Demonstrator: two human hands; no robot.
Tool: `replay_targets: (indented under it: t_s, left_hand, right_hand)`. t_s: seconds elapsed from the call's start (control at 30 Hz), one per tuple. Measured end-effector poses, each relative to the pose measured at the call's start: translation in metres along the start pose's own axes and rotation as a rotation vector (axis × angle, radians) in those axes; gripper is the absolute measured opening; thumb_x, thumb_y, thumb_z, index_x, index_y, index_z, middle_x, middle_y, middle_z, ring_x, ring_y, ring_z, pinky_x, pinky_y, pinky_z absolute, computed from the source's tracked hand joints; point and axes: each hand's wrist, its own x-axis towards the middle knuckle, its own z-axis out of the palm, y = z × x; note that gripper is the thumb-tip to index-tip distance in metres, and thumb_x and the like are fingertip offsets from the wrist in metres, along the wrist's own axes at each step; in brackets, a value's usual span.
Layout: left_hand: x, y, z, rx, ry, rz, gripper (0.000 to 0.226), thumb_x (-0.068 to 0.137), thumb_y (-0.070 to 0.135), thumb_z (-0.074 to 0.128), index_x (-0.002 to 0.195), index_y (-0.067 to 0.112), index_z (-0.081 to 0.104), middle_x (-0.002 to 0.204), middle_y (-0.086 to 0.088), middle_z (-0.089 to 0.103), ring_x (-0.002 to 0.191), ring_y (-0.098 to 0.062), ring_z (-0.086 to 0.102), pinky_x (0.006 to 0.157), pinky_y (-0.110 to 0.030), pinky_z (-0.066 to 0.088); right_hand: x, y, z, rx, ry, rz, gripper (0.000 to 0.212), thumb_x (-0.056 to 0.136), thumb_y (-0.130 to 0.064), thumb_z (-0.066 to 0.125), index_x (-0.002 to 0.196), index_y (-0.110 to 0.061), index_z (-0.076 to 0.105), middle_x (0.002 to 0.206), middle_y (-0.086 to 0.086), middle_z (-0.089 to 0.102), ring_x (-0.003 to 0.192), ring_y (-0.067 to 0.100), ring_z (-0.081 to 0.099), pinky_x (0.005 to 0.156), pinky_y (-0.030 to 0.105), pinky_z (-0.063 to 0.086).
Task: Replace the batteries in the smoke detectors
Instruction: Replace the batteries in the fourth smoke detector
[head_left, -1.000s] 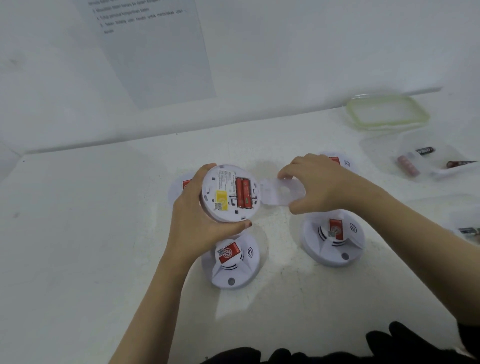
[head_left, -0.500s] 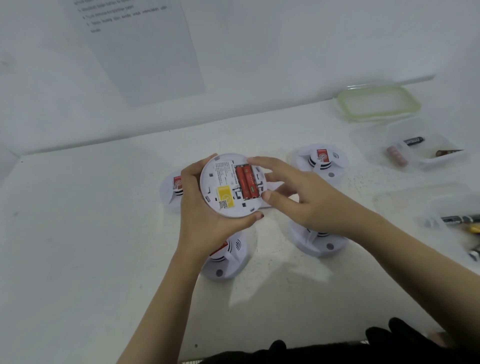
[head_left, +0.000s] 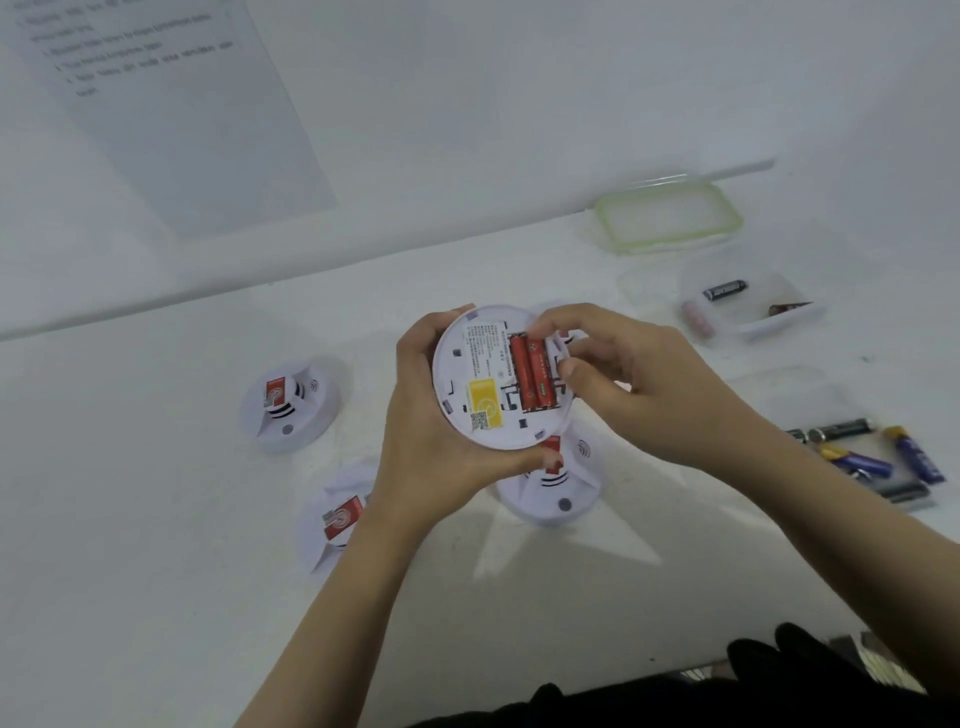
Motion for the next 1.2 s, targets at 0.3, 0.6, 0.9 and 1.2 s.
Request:
replay_targets:
  t_s: [0.3,0.6,0.9,1.2]
  left_hand:
    - [0.017,0.012,0.032,0.038,-0.266,-0.068,0.108,0.061,0.03,0.084,0.145,0.027,0.017,0.143,0.003,0.038,0.135,-0.014,0.04,0.107,-0.029,0.042]
    - [0.03,0.036,0.078,0.113,-0.186,0.063,0.102,0.038,0.051,0.085,0.125,0.037,0.033,0.127,0.014,0.037,0.119,0.0,0.043,0.098,-0.012,0.038]
    - [0.032,0.044,0.111,-0.012,-0.267,-0.001,0.106,0.043,0.031,0.092,0.131,0.031,0.033,0.13,0.019,0.047,0.122,-0.01,0.051,0.095,-0.017,0.045]
    - [0.033,0.047,0.144,0.088,-0.254,0.028,0.097,0.048,0.018,0.093,0.127,0.029,0.038,0.121,0.027,0.048,0.115,-0.004,0.053,0.091,-0.013,0.044]
  right_hand:
    - [-0.013,0.015,-0.054,0.011,0.033,0.017,0.028,0.085,-0.009,0.063,0.107,-0.026,0.056,0.084,0.0,0.069,0.068,0.009,0.068,0.068,0.017,0.052]
    - [-0.023,0.025,-0.1,-0.049,-0.015,-0.023,0.029,0.076,-0.013,0.058,0.101,-0.027,0.057,0.077,-0.001,0.067,0.066,0.013,0.066,0.068,0.028,0.054]
    - [-0.028,0.051,-0.132,0.025,-0.133,-0.013,0.027,0.077,-0.024,0.067,0.101,-0.029,0.055,0.086,-0.001,0.069,0.07,0.021,0.066,0.068,0.038,0.056]
    - [-0.033,0.074,-0.153,0.015,-0.215,-0.013,0.027,0.078,-0.024,0.064,0.098,-0.031,0.05,0.095,-0.001,0.063,0.074,0.018,0.066,0.071,0.041,0.056]
